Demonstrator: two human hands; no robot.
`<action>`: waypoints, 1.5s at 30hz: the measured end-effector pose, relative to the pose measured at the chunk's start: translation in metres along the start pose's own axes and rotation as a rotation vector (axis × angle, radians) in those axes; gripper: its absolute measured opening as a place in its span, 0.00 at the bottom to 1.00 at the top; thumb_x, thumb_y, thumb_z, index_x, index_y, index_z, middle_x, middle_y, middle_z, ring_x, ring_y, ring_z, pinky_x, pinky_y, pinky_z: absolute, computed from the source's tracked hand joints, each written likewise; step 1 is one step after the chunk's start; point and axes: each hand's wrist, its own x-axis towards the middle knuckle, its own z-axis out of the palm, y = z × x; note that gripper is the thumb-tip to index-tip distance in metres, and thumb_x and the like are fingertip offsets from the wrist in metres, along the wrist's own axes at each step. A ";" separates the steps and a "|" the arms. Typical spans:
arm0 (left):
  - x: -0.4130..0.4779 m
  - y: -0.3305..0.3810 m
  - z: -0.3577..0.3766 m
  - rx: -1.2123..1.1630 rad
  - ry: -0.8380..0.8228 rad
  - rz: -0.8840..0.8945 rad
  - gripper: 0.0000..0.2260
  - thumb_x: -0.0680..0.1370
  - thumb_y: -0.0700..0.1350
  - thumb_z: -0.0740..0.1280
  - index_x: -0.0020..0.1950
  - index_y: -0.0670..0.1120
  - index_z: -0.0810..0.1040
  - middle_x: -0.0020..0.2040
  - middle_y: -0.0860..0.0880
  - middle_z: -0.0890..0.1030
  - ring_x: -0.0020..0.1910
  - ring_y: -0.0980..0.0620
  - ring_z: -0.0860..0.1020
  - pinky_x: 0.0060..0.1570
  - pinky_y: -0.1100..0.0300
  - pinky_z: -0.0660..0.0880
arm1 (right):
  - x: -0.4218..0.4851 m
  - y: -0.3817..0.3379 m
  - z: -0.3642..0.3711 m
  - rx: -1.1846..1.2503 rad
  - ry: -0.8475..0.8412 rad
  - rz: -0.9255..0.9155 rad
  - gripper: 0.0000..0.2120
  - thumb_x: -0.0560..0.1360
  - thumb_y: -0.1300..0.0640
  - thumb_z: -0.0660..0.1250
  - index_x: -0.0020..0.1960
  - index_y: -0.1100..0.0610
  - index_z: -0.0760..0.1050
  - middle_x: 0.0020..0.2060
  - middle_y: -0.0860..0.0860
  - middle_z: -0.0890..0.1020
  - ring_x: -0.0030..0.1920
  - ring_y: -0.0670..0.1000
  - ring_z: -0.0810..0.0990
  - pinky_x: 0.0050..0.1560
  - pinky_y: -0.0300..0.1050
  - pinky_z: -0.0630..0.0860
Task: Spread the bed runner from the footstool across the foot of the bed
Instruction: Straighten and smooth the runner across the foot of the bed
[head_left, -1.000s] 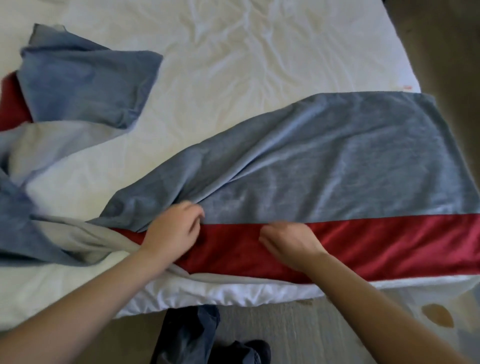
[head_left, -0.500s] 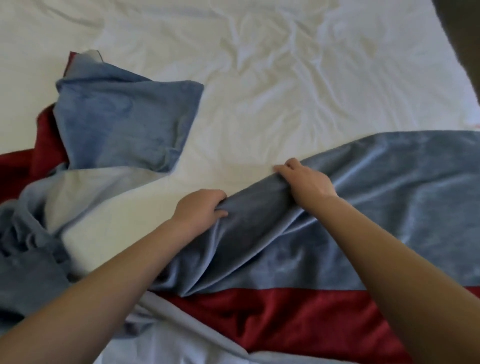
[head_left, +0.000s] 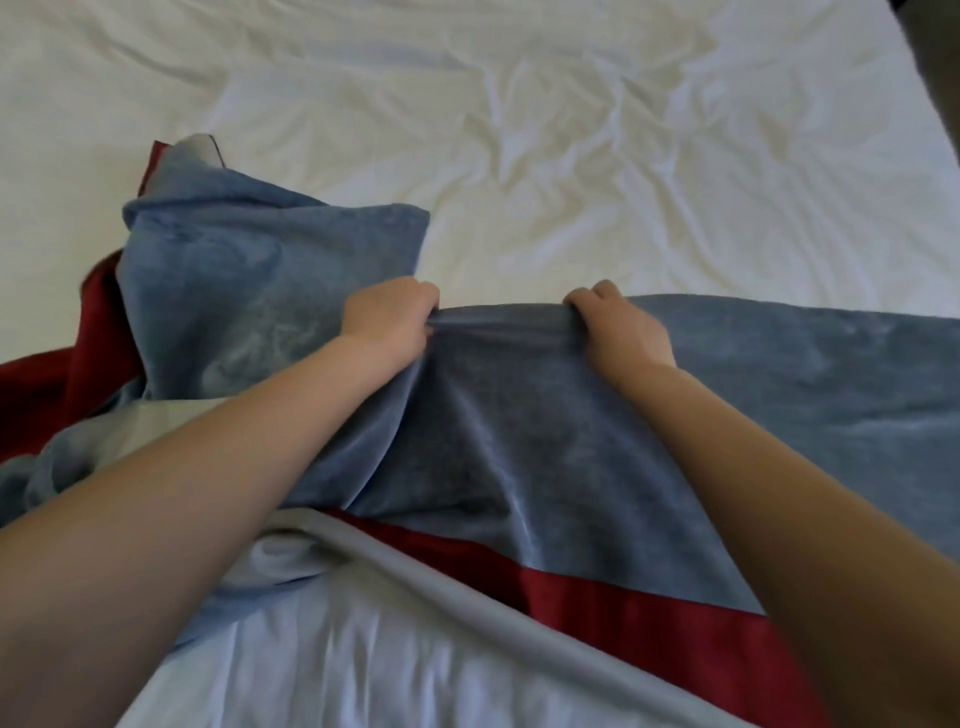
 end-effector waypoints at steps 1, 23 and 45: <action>0.003 0.003 0.002 0.005 -0.077 -0.024 0.07 0.75 0.42 0.64 0.53 0.48 0.76 0.49 0.47 0.77 0.45 0.45 0.75 0.36 0.55 0.67 | 0.002 0.004 0.004 0.029 -0.050 -0.014 0.20 0.75 0.66 0.60 0.65 0.51 0.68 0.59 0.53 0.69 0.45 0.58 0.77 0.35 0.49 0.71; 0.132 0.280 0.022 -0.286 -0.097 0.169 0.10 0.80 0.44 0.57 0.52 0.48 0.78 0.52 0.52 0.80 0.51 0.49 0.76 0.47 0.54 0.73 | -0.044 0.354 -0.034 -0.125 -0.051 0.430 0.20 0.77 0.64 0.57 0.66 0.50 0.70 0.59 0.56 0.70 0.51 0.63 0.77 0.42 0.53 0.74; 0.214 0.517 0.054 -0.308 -0.103 0.401 0.05 0.77 0.48 0.65 0.45 0.49 0.77 0.44 0.53 0.78 0.44 0.51 0.76 0.43 0.55 0.75 | -0.041 0.462 -0.026 0.127 0.105 0.500 0.15 0.77 0.69 0.53 0.62 0.62 0.66 0.66 0.61 0.70 0.50 0.62 0.79 0.36 0.51 0.73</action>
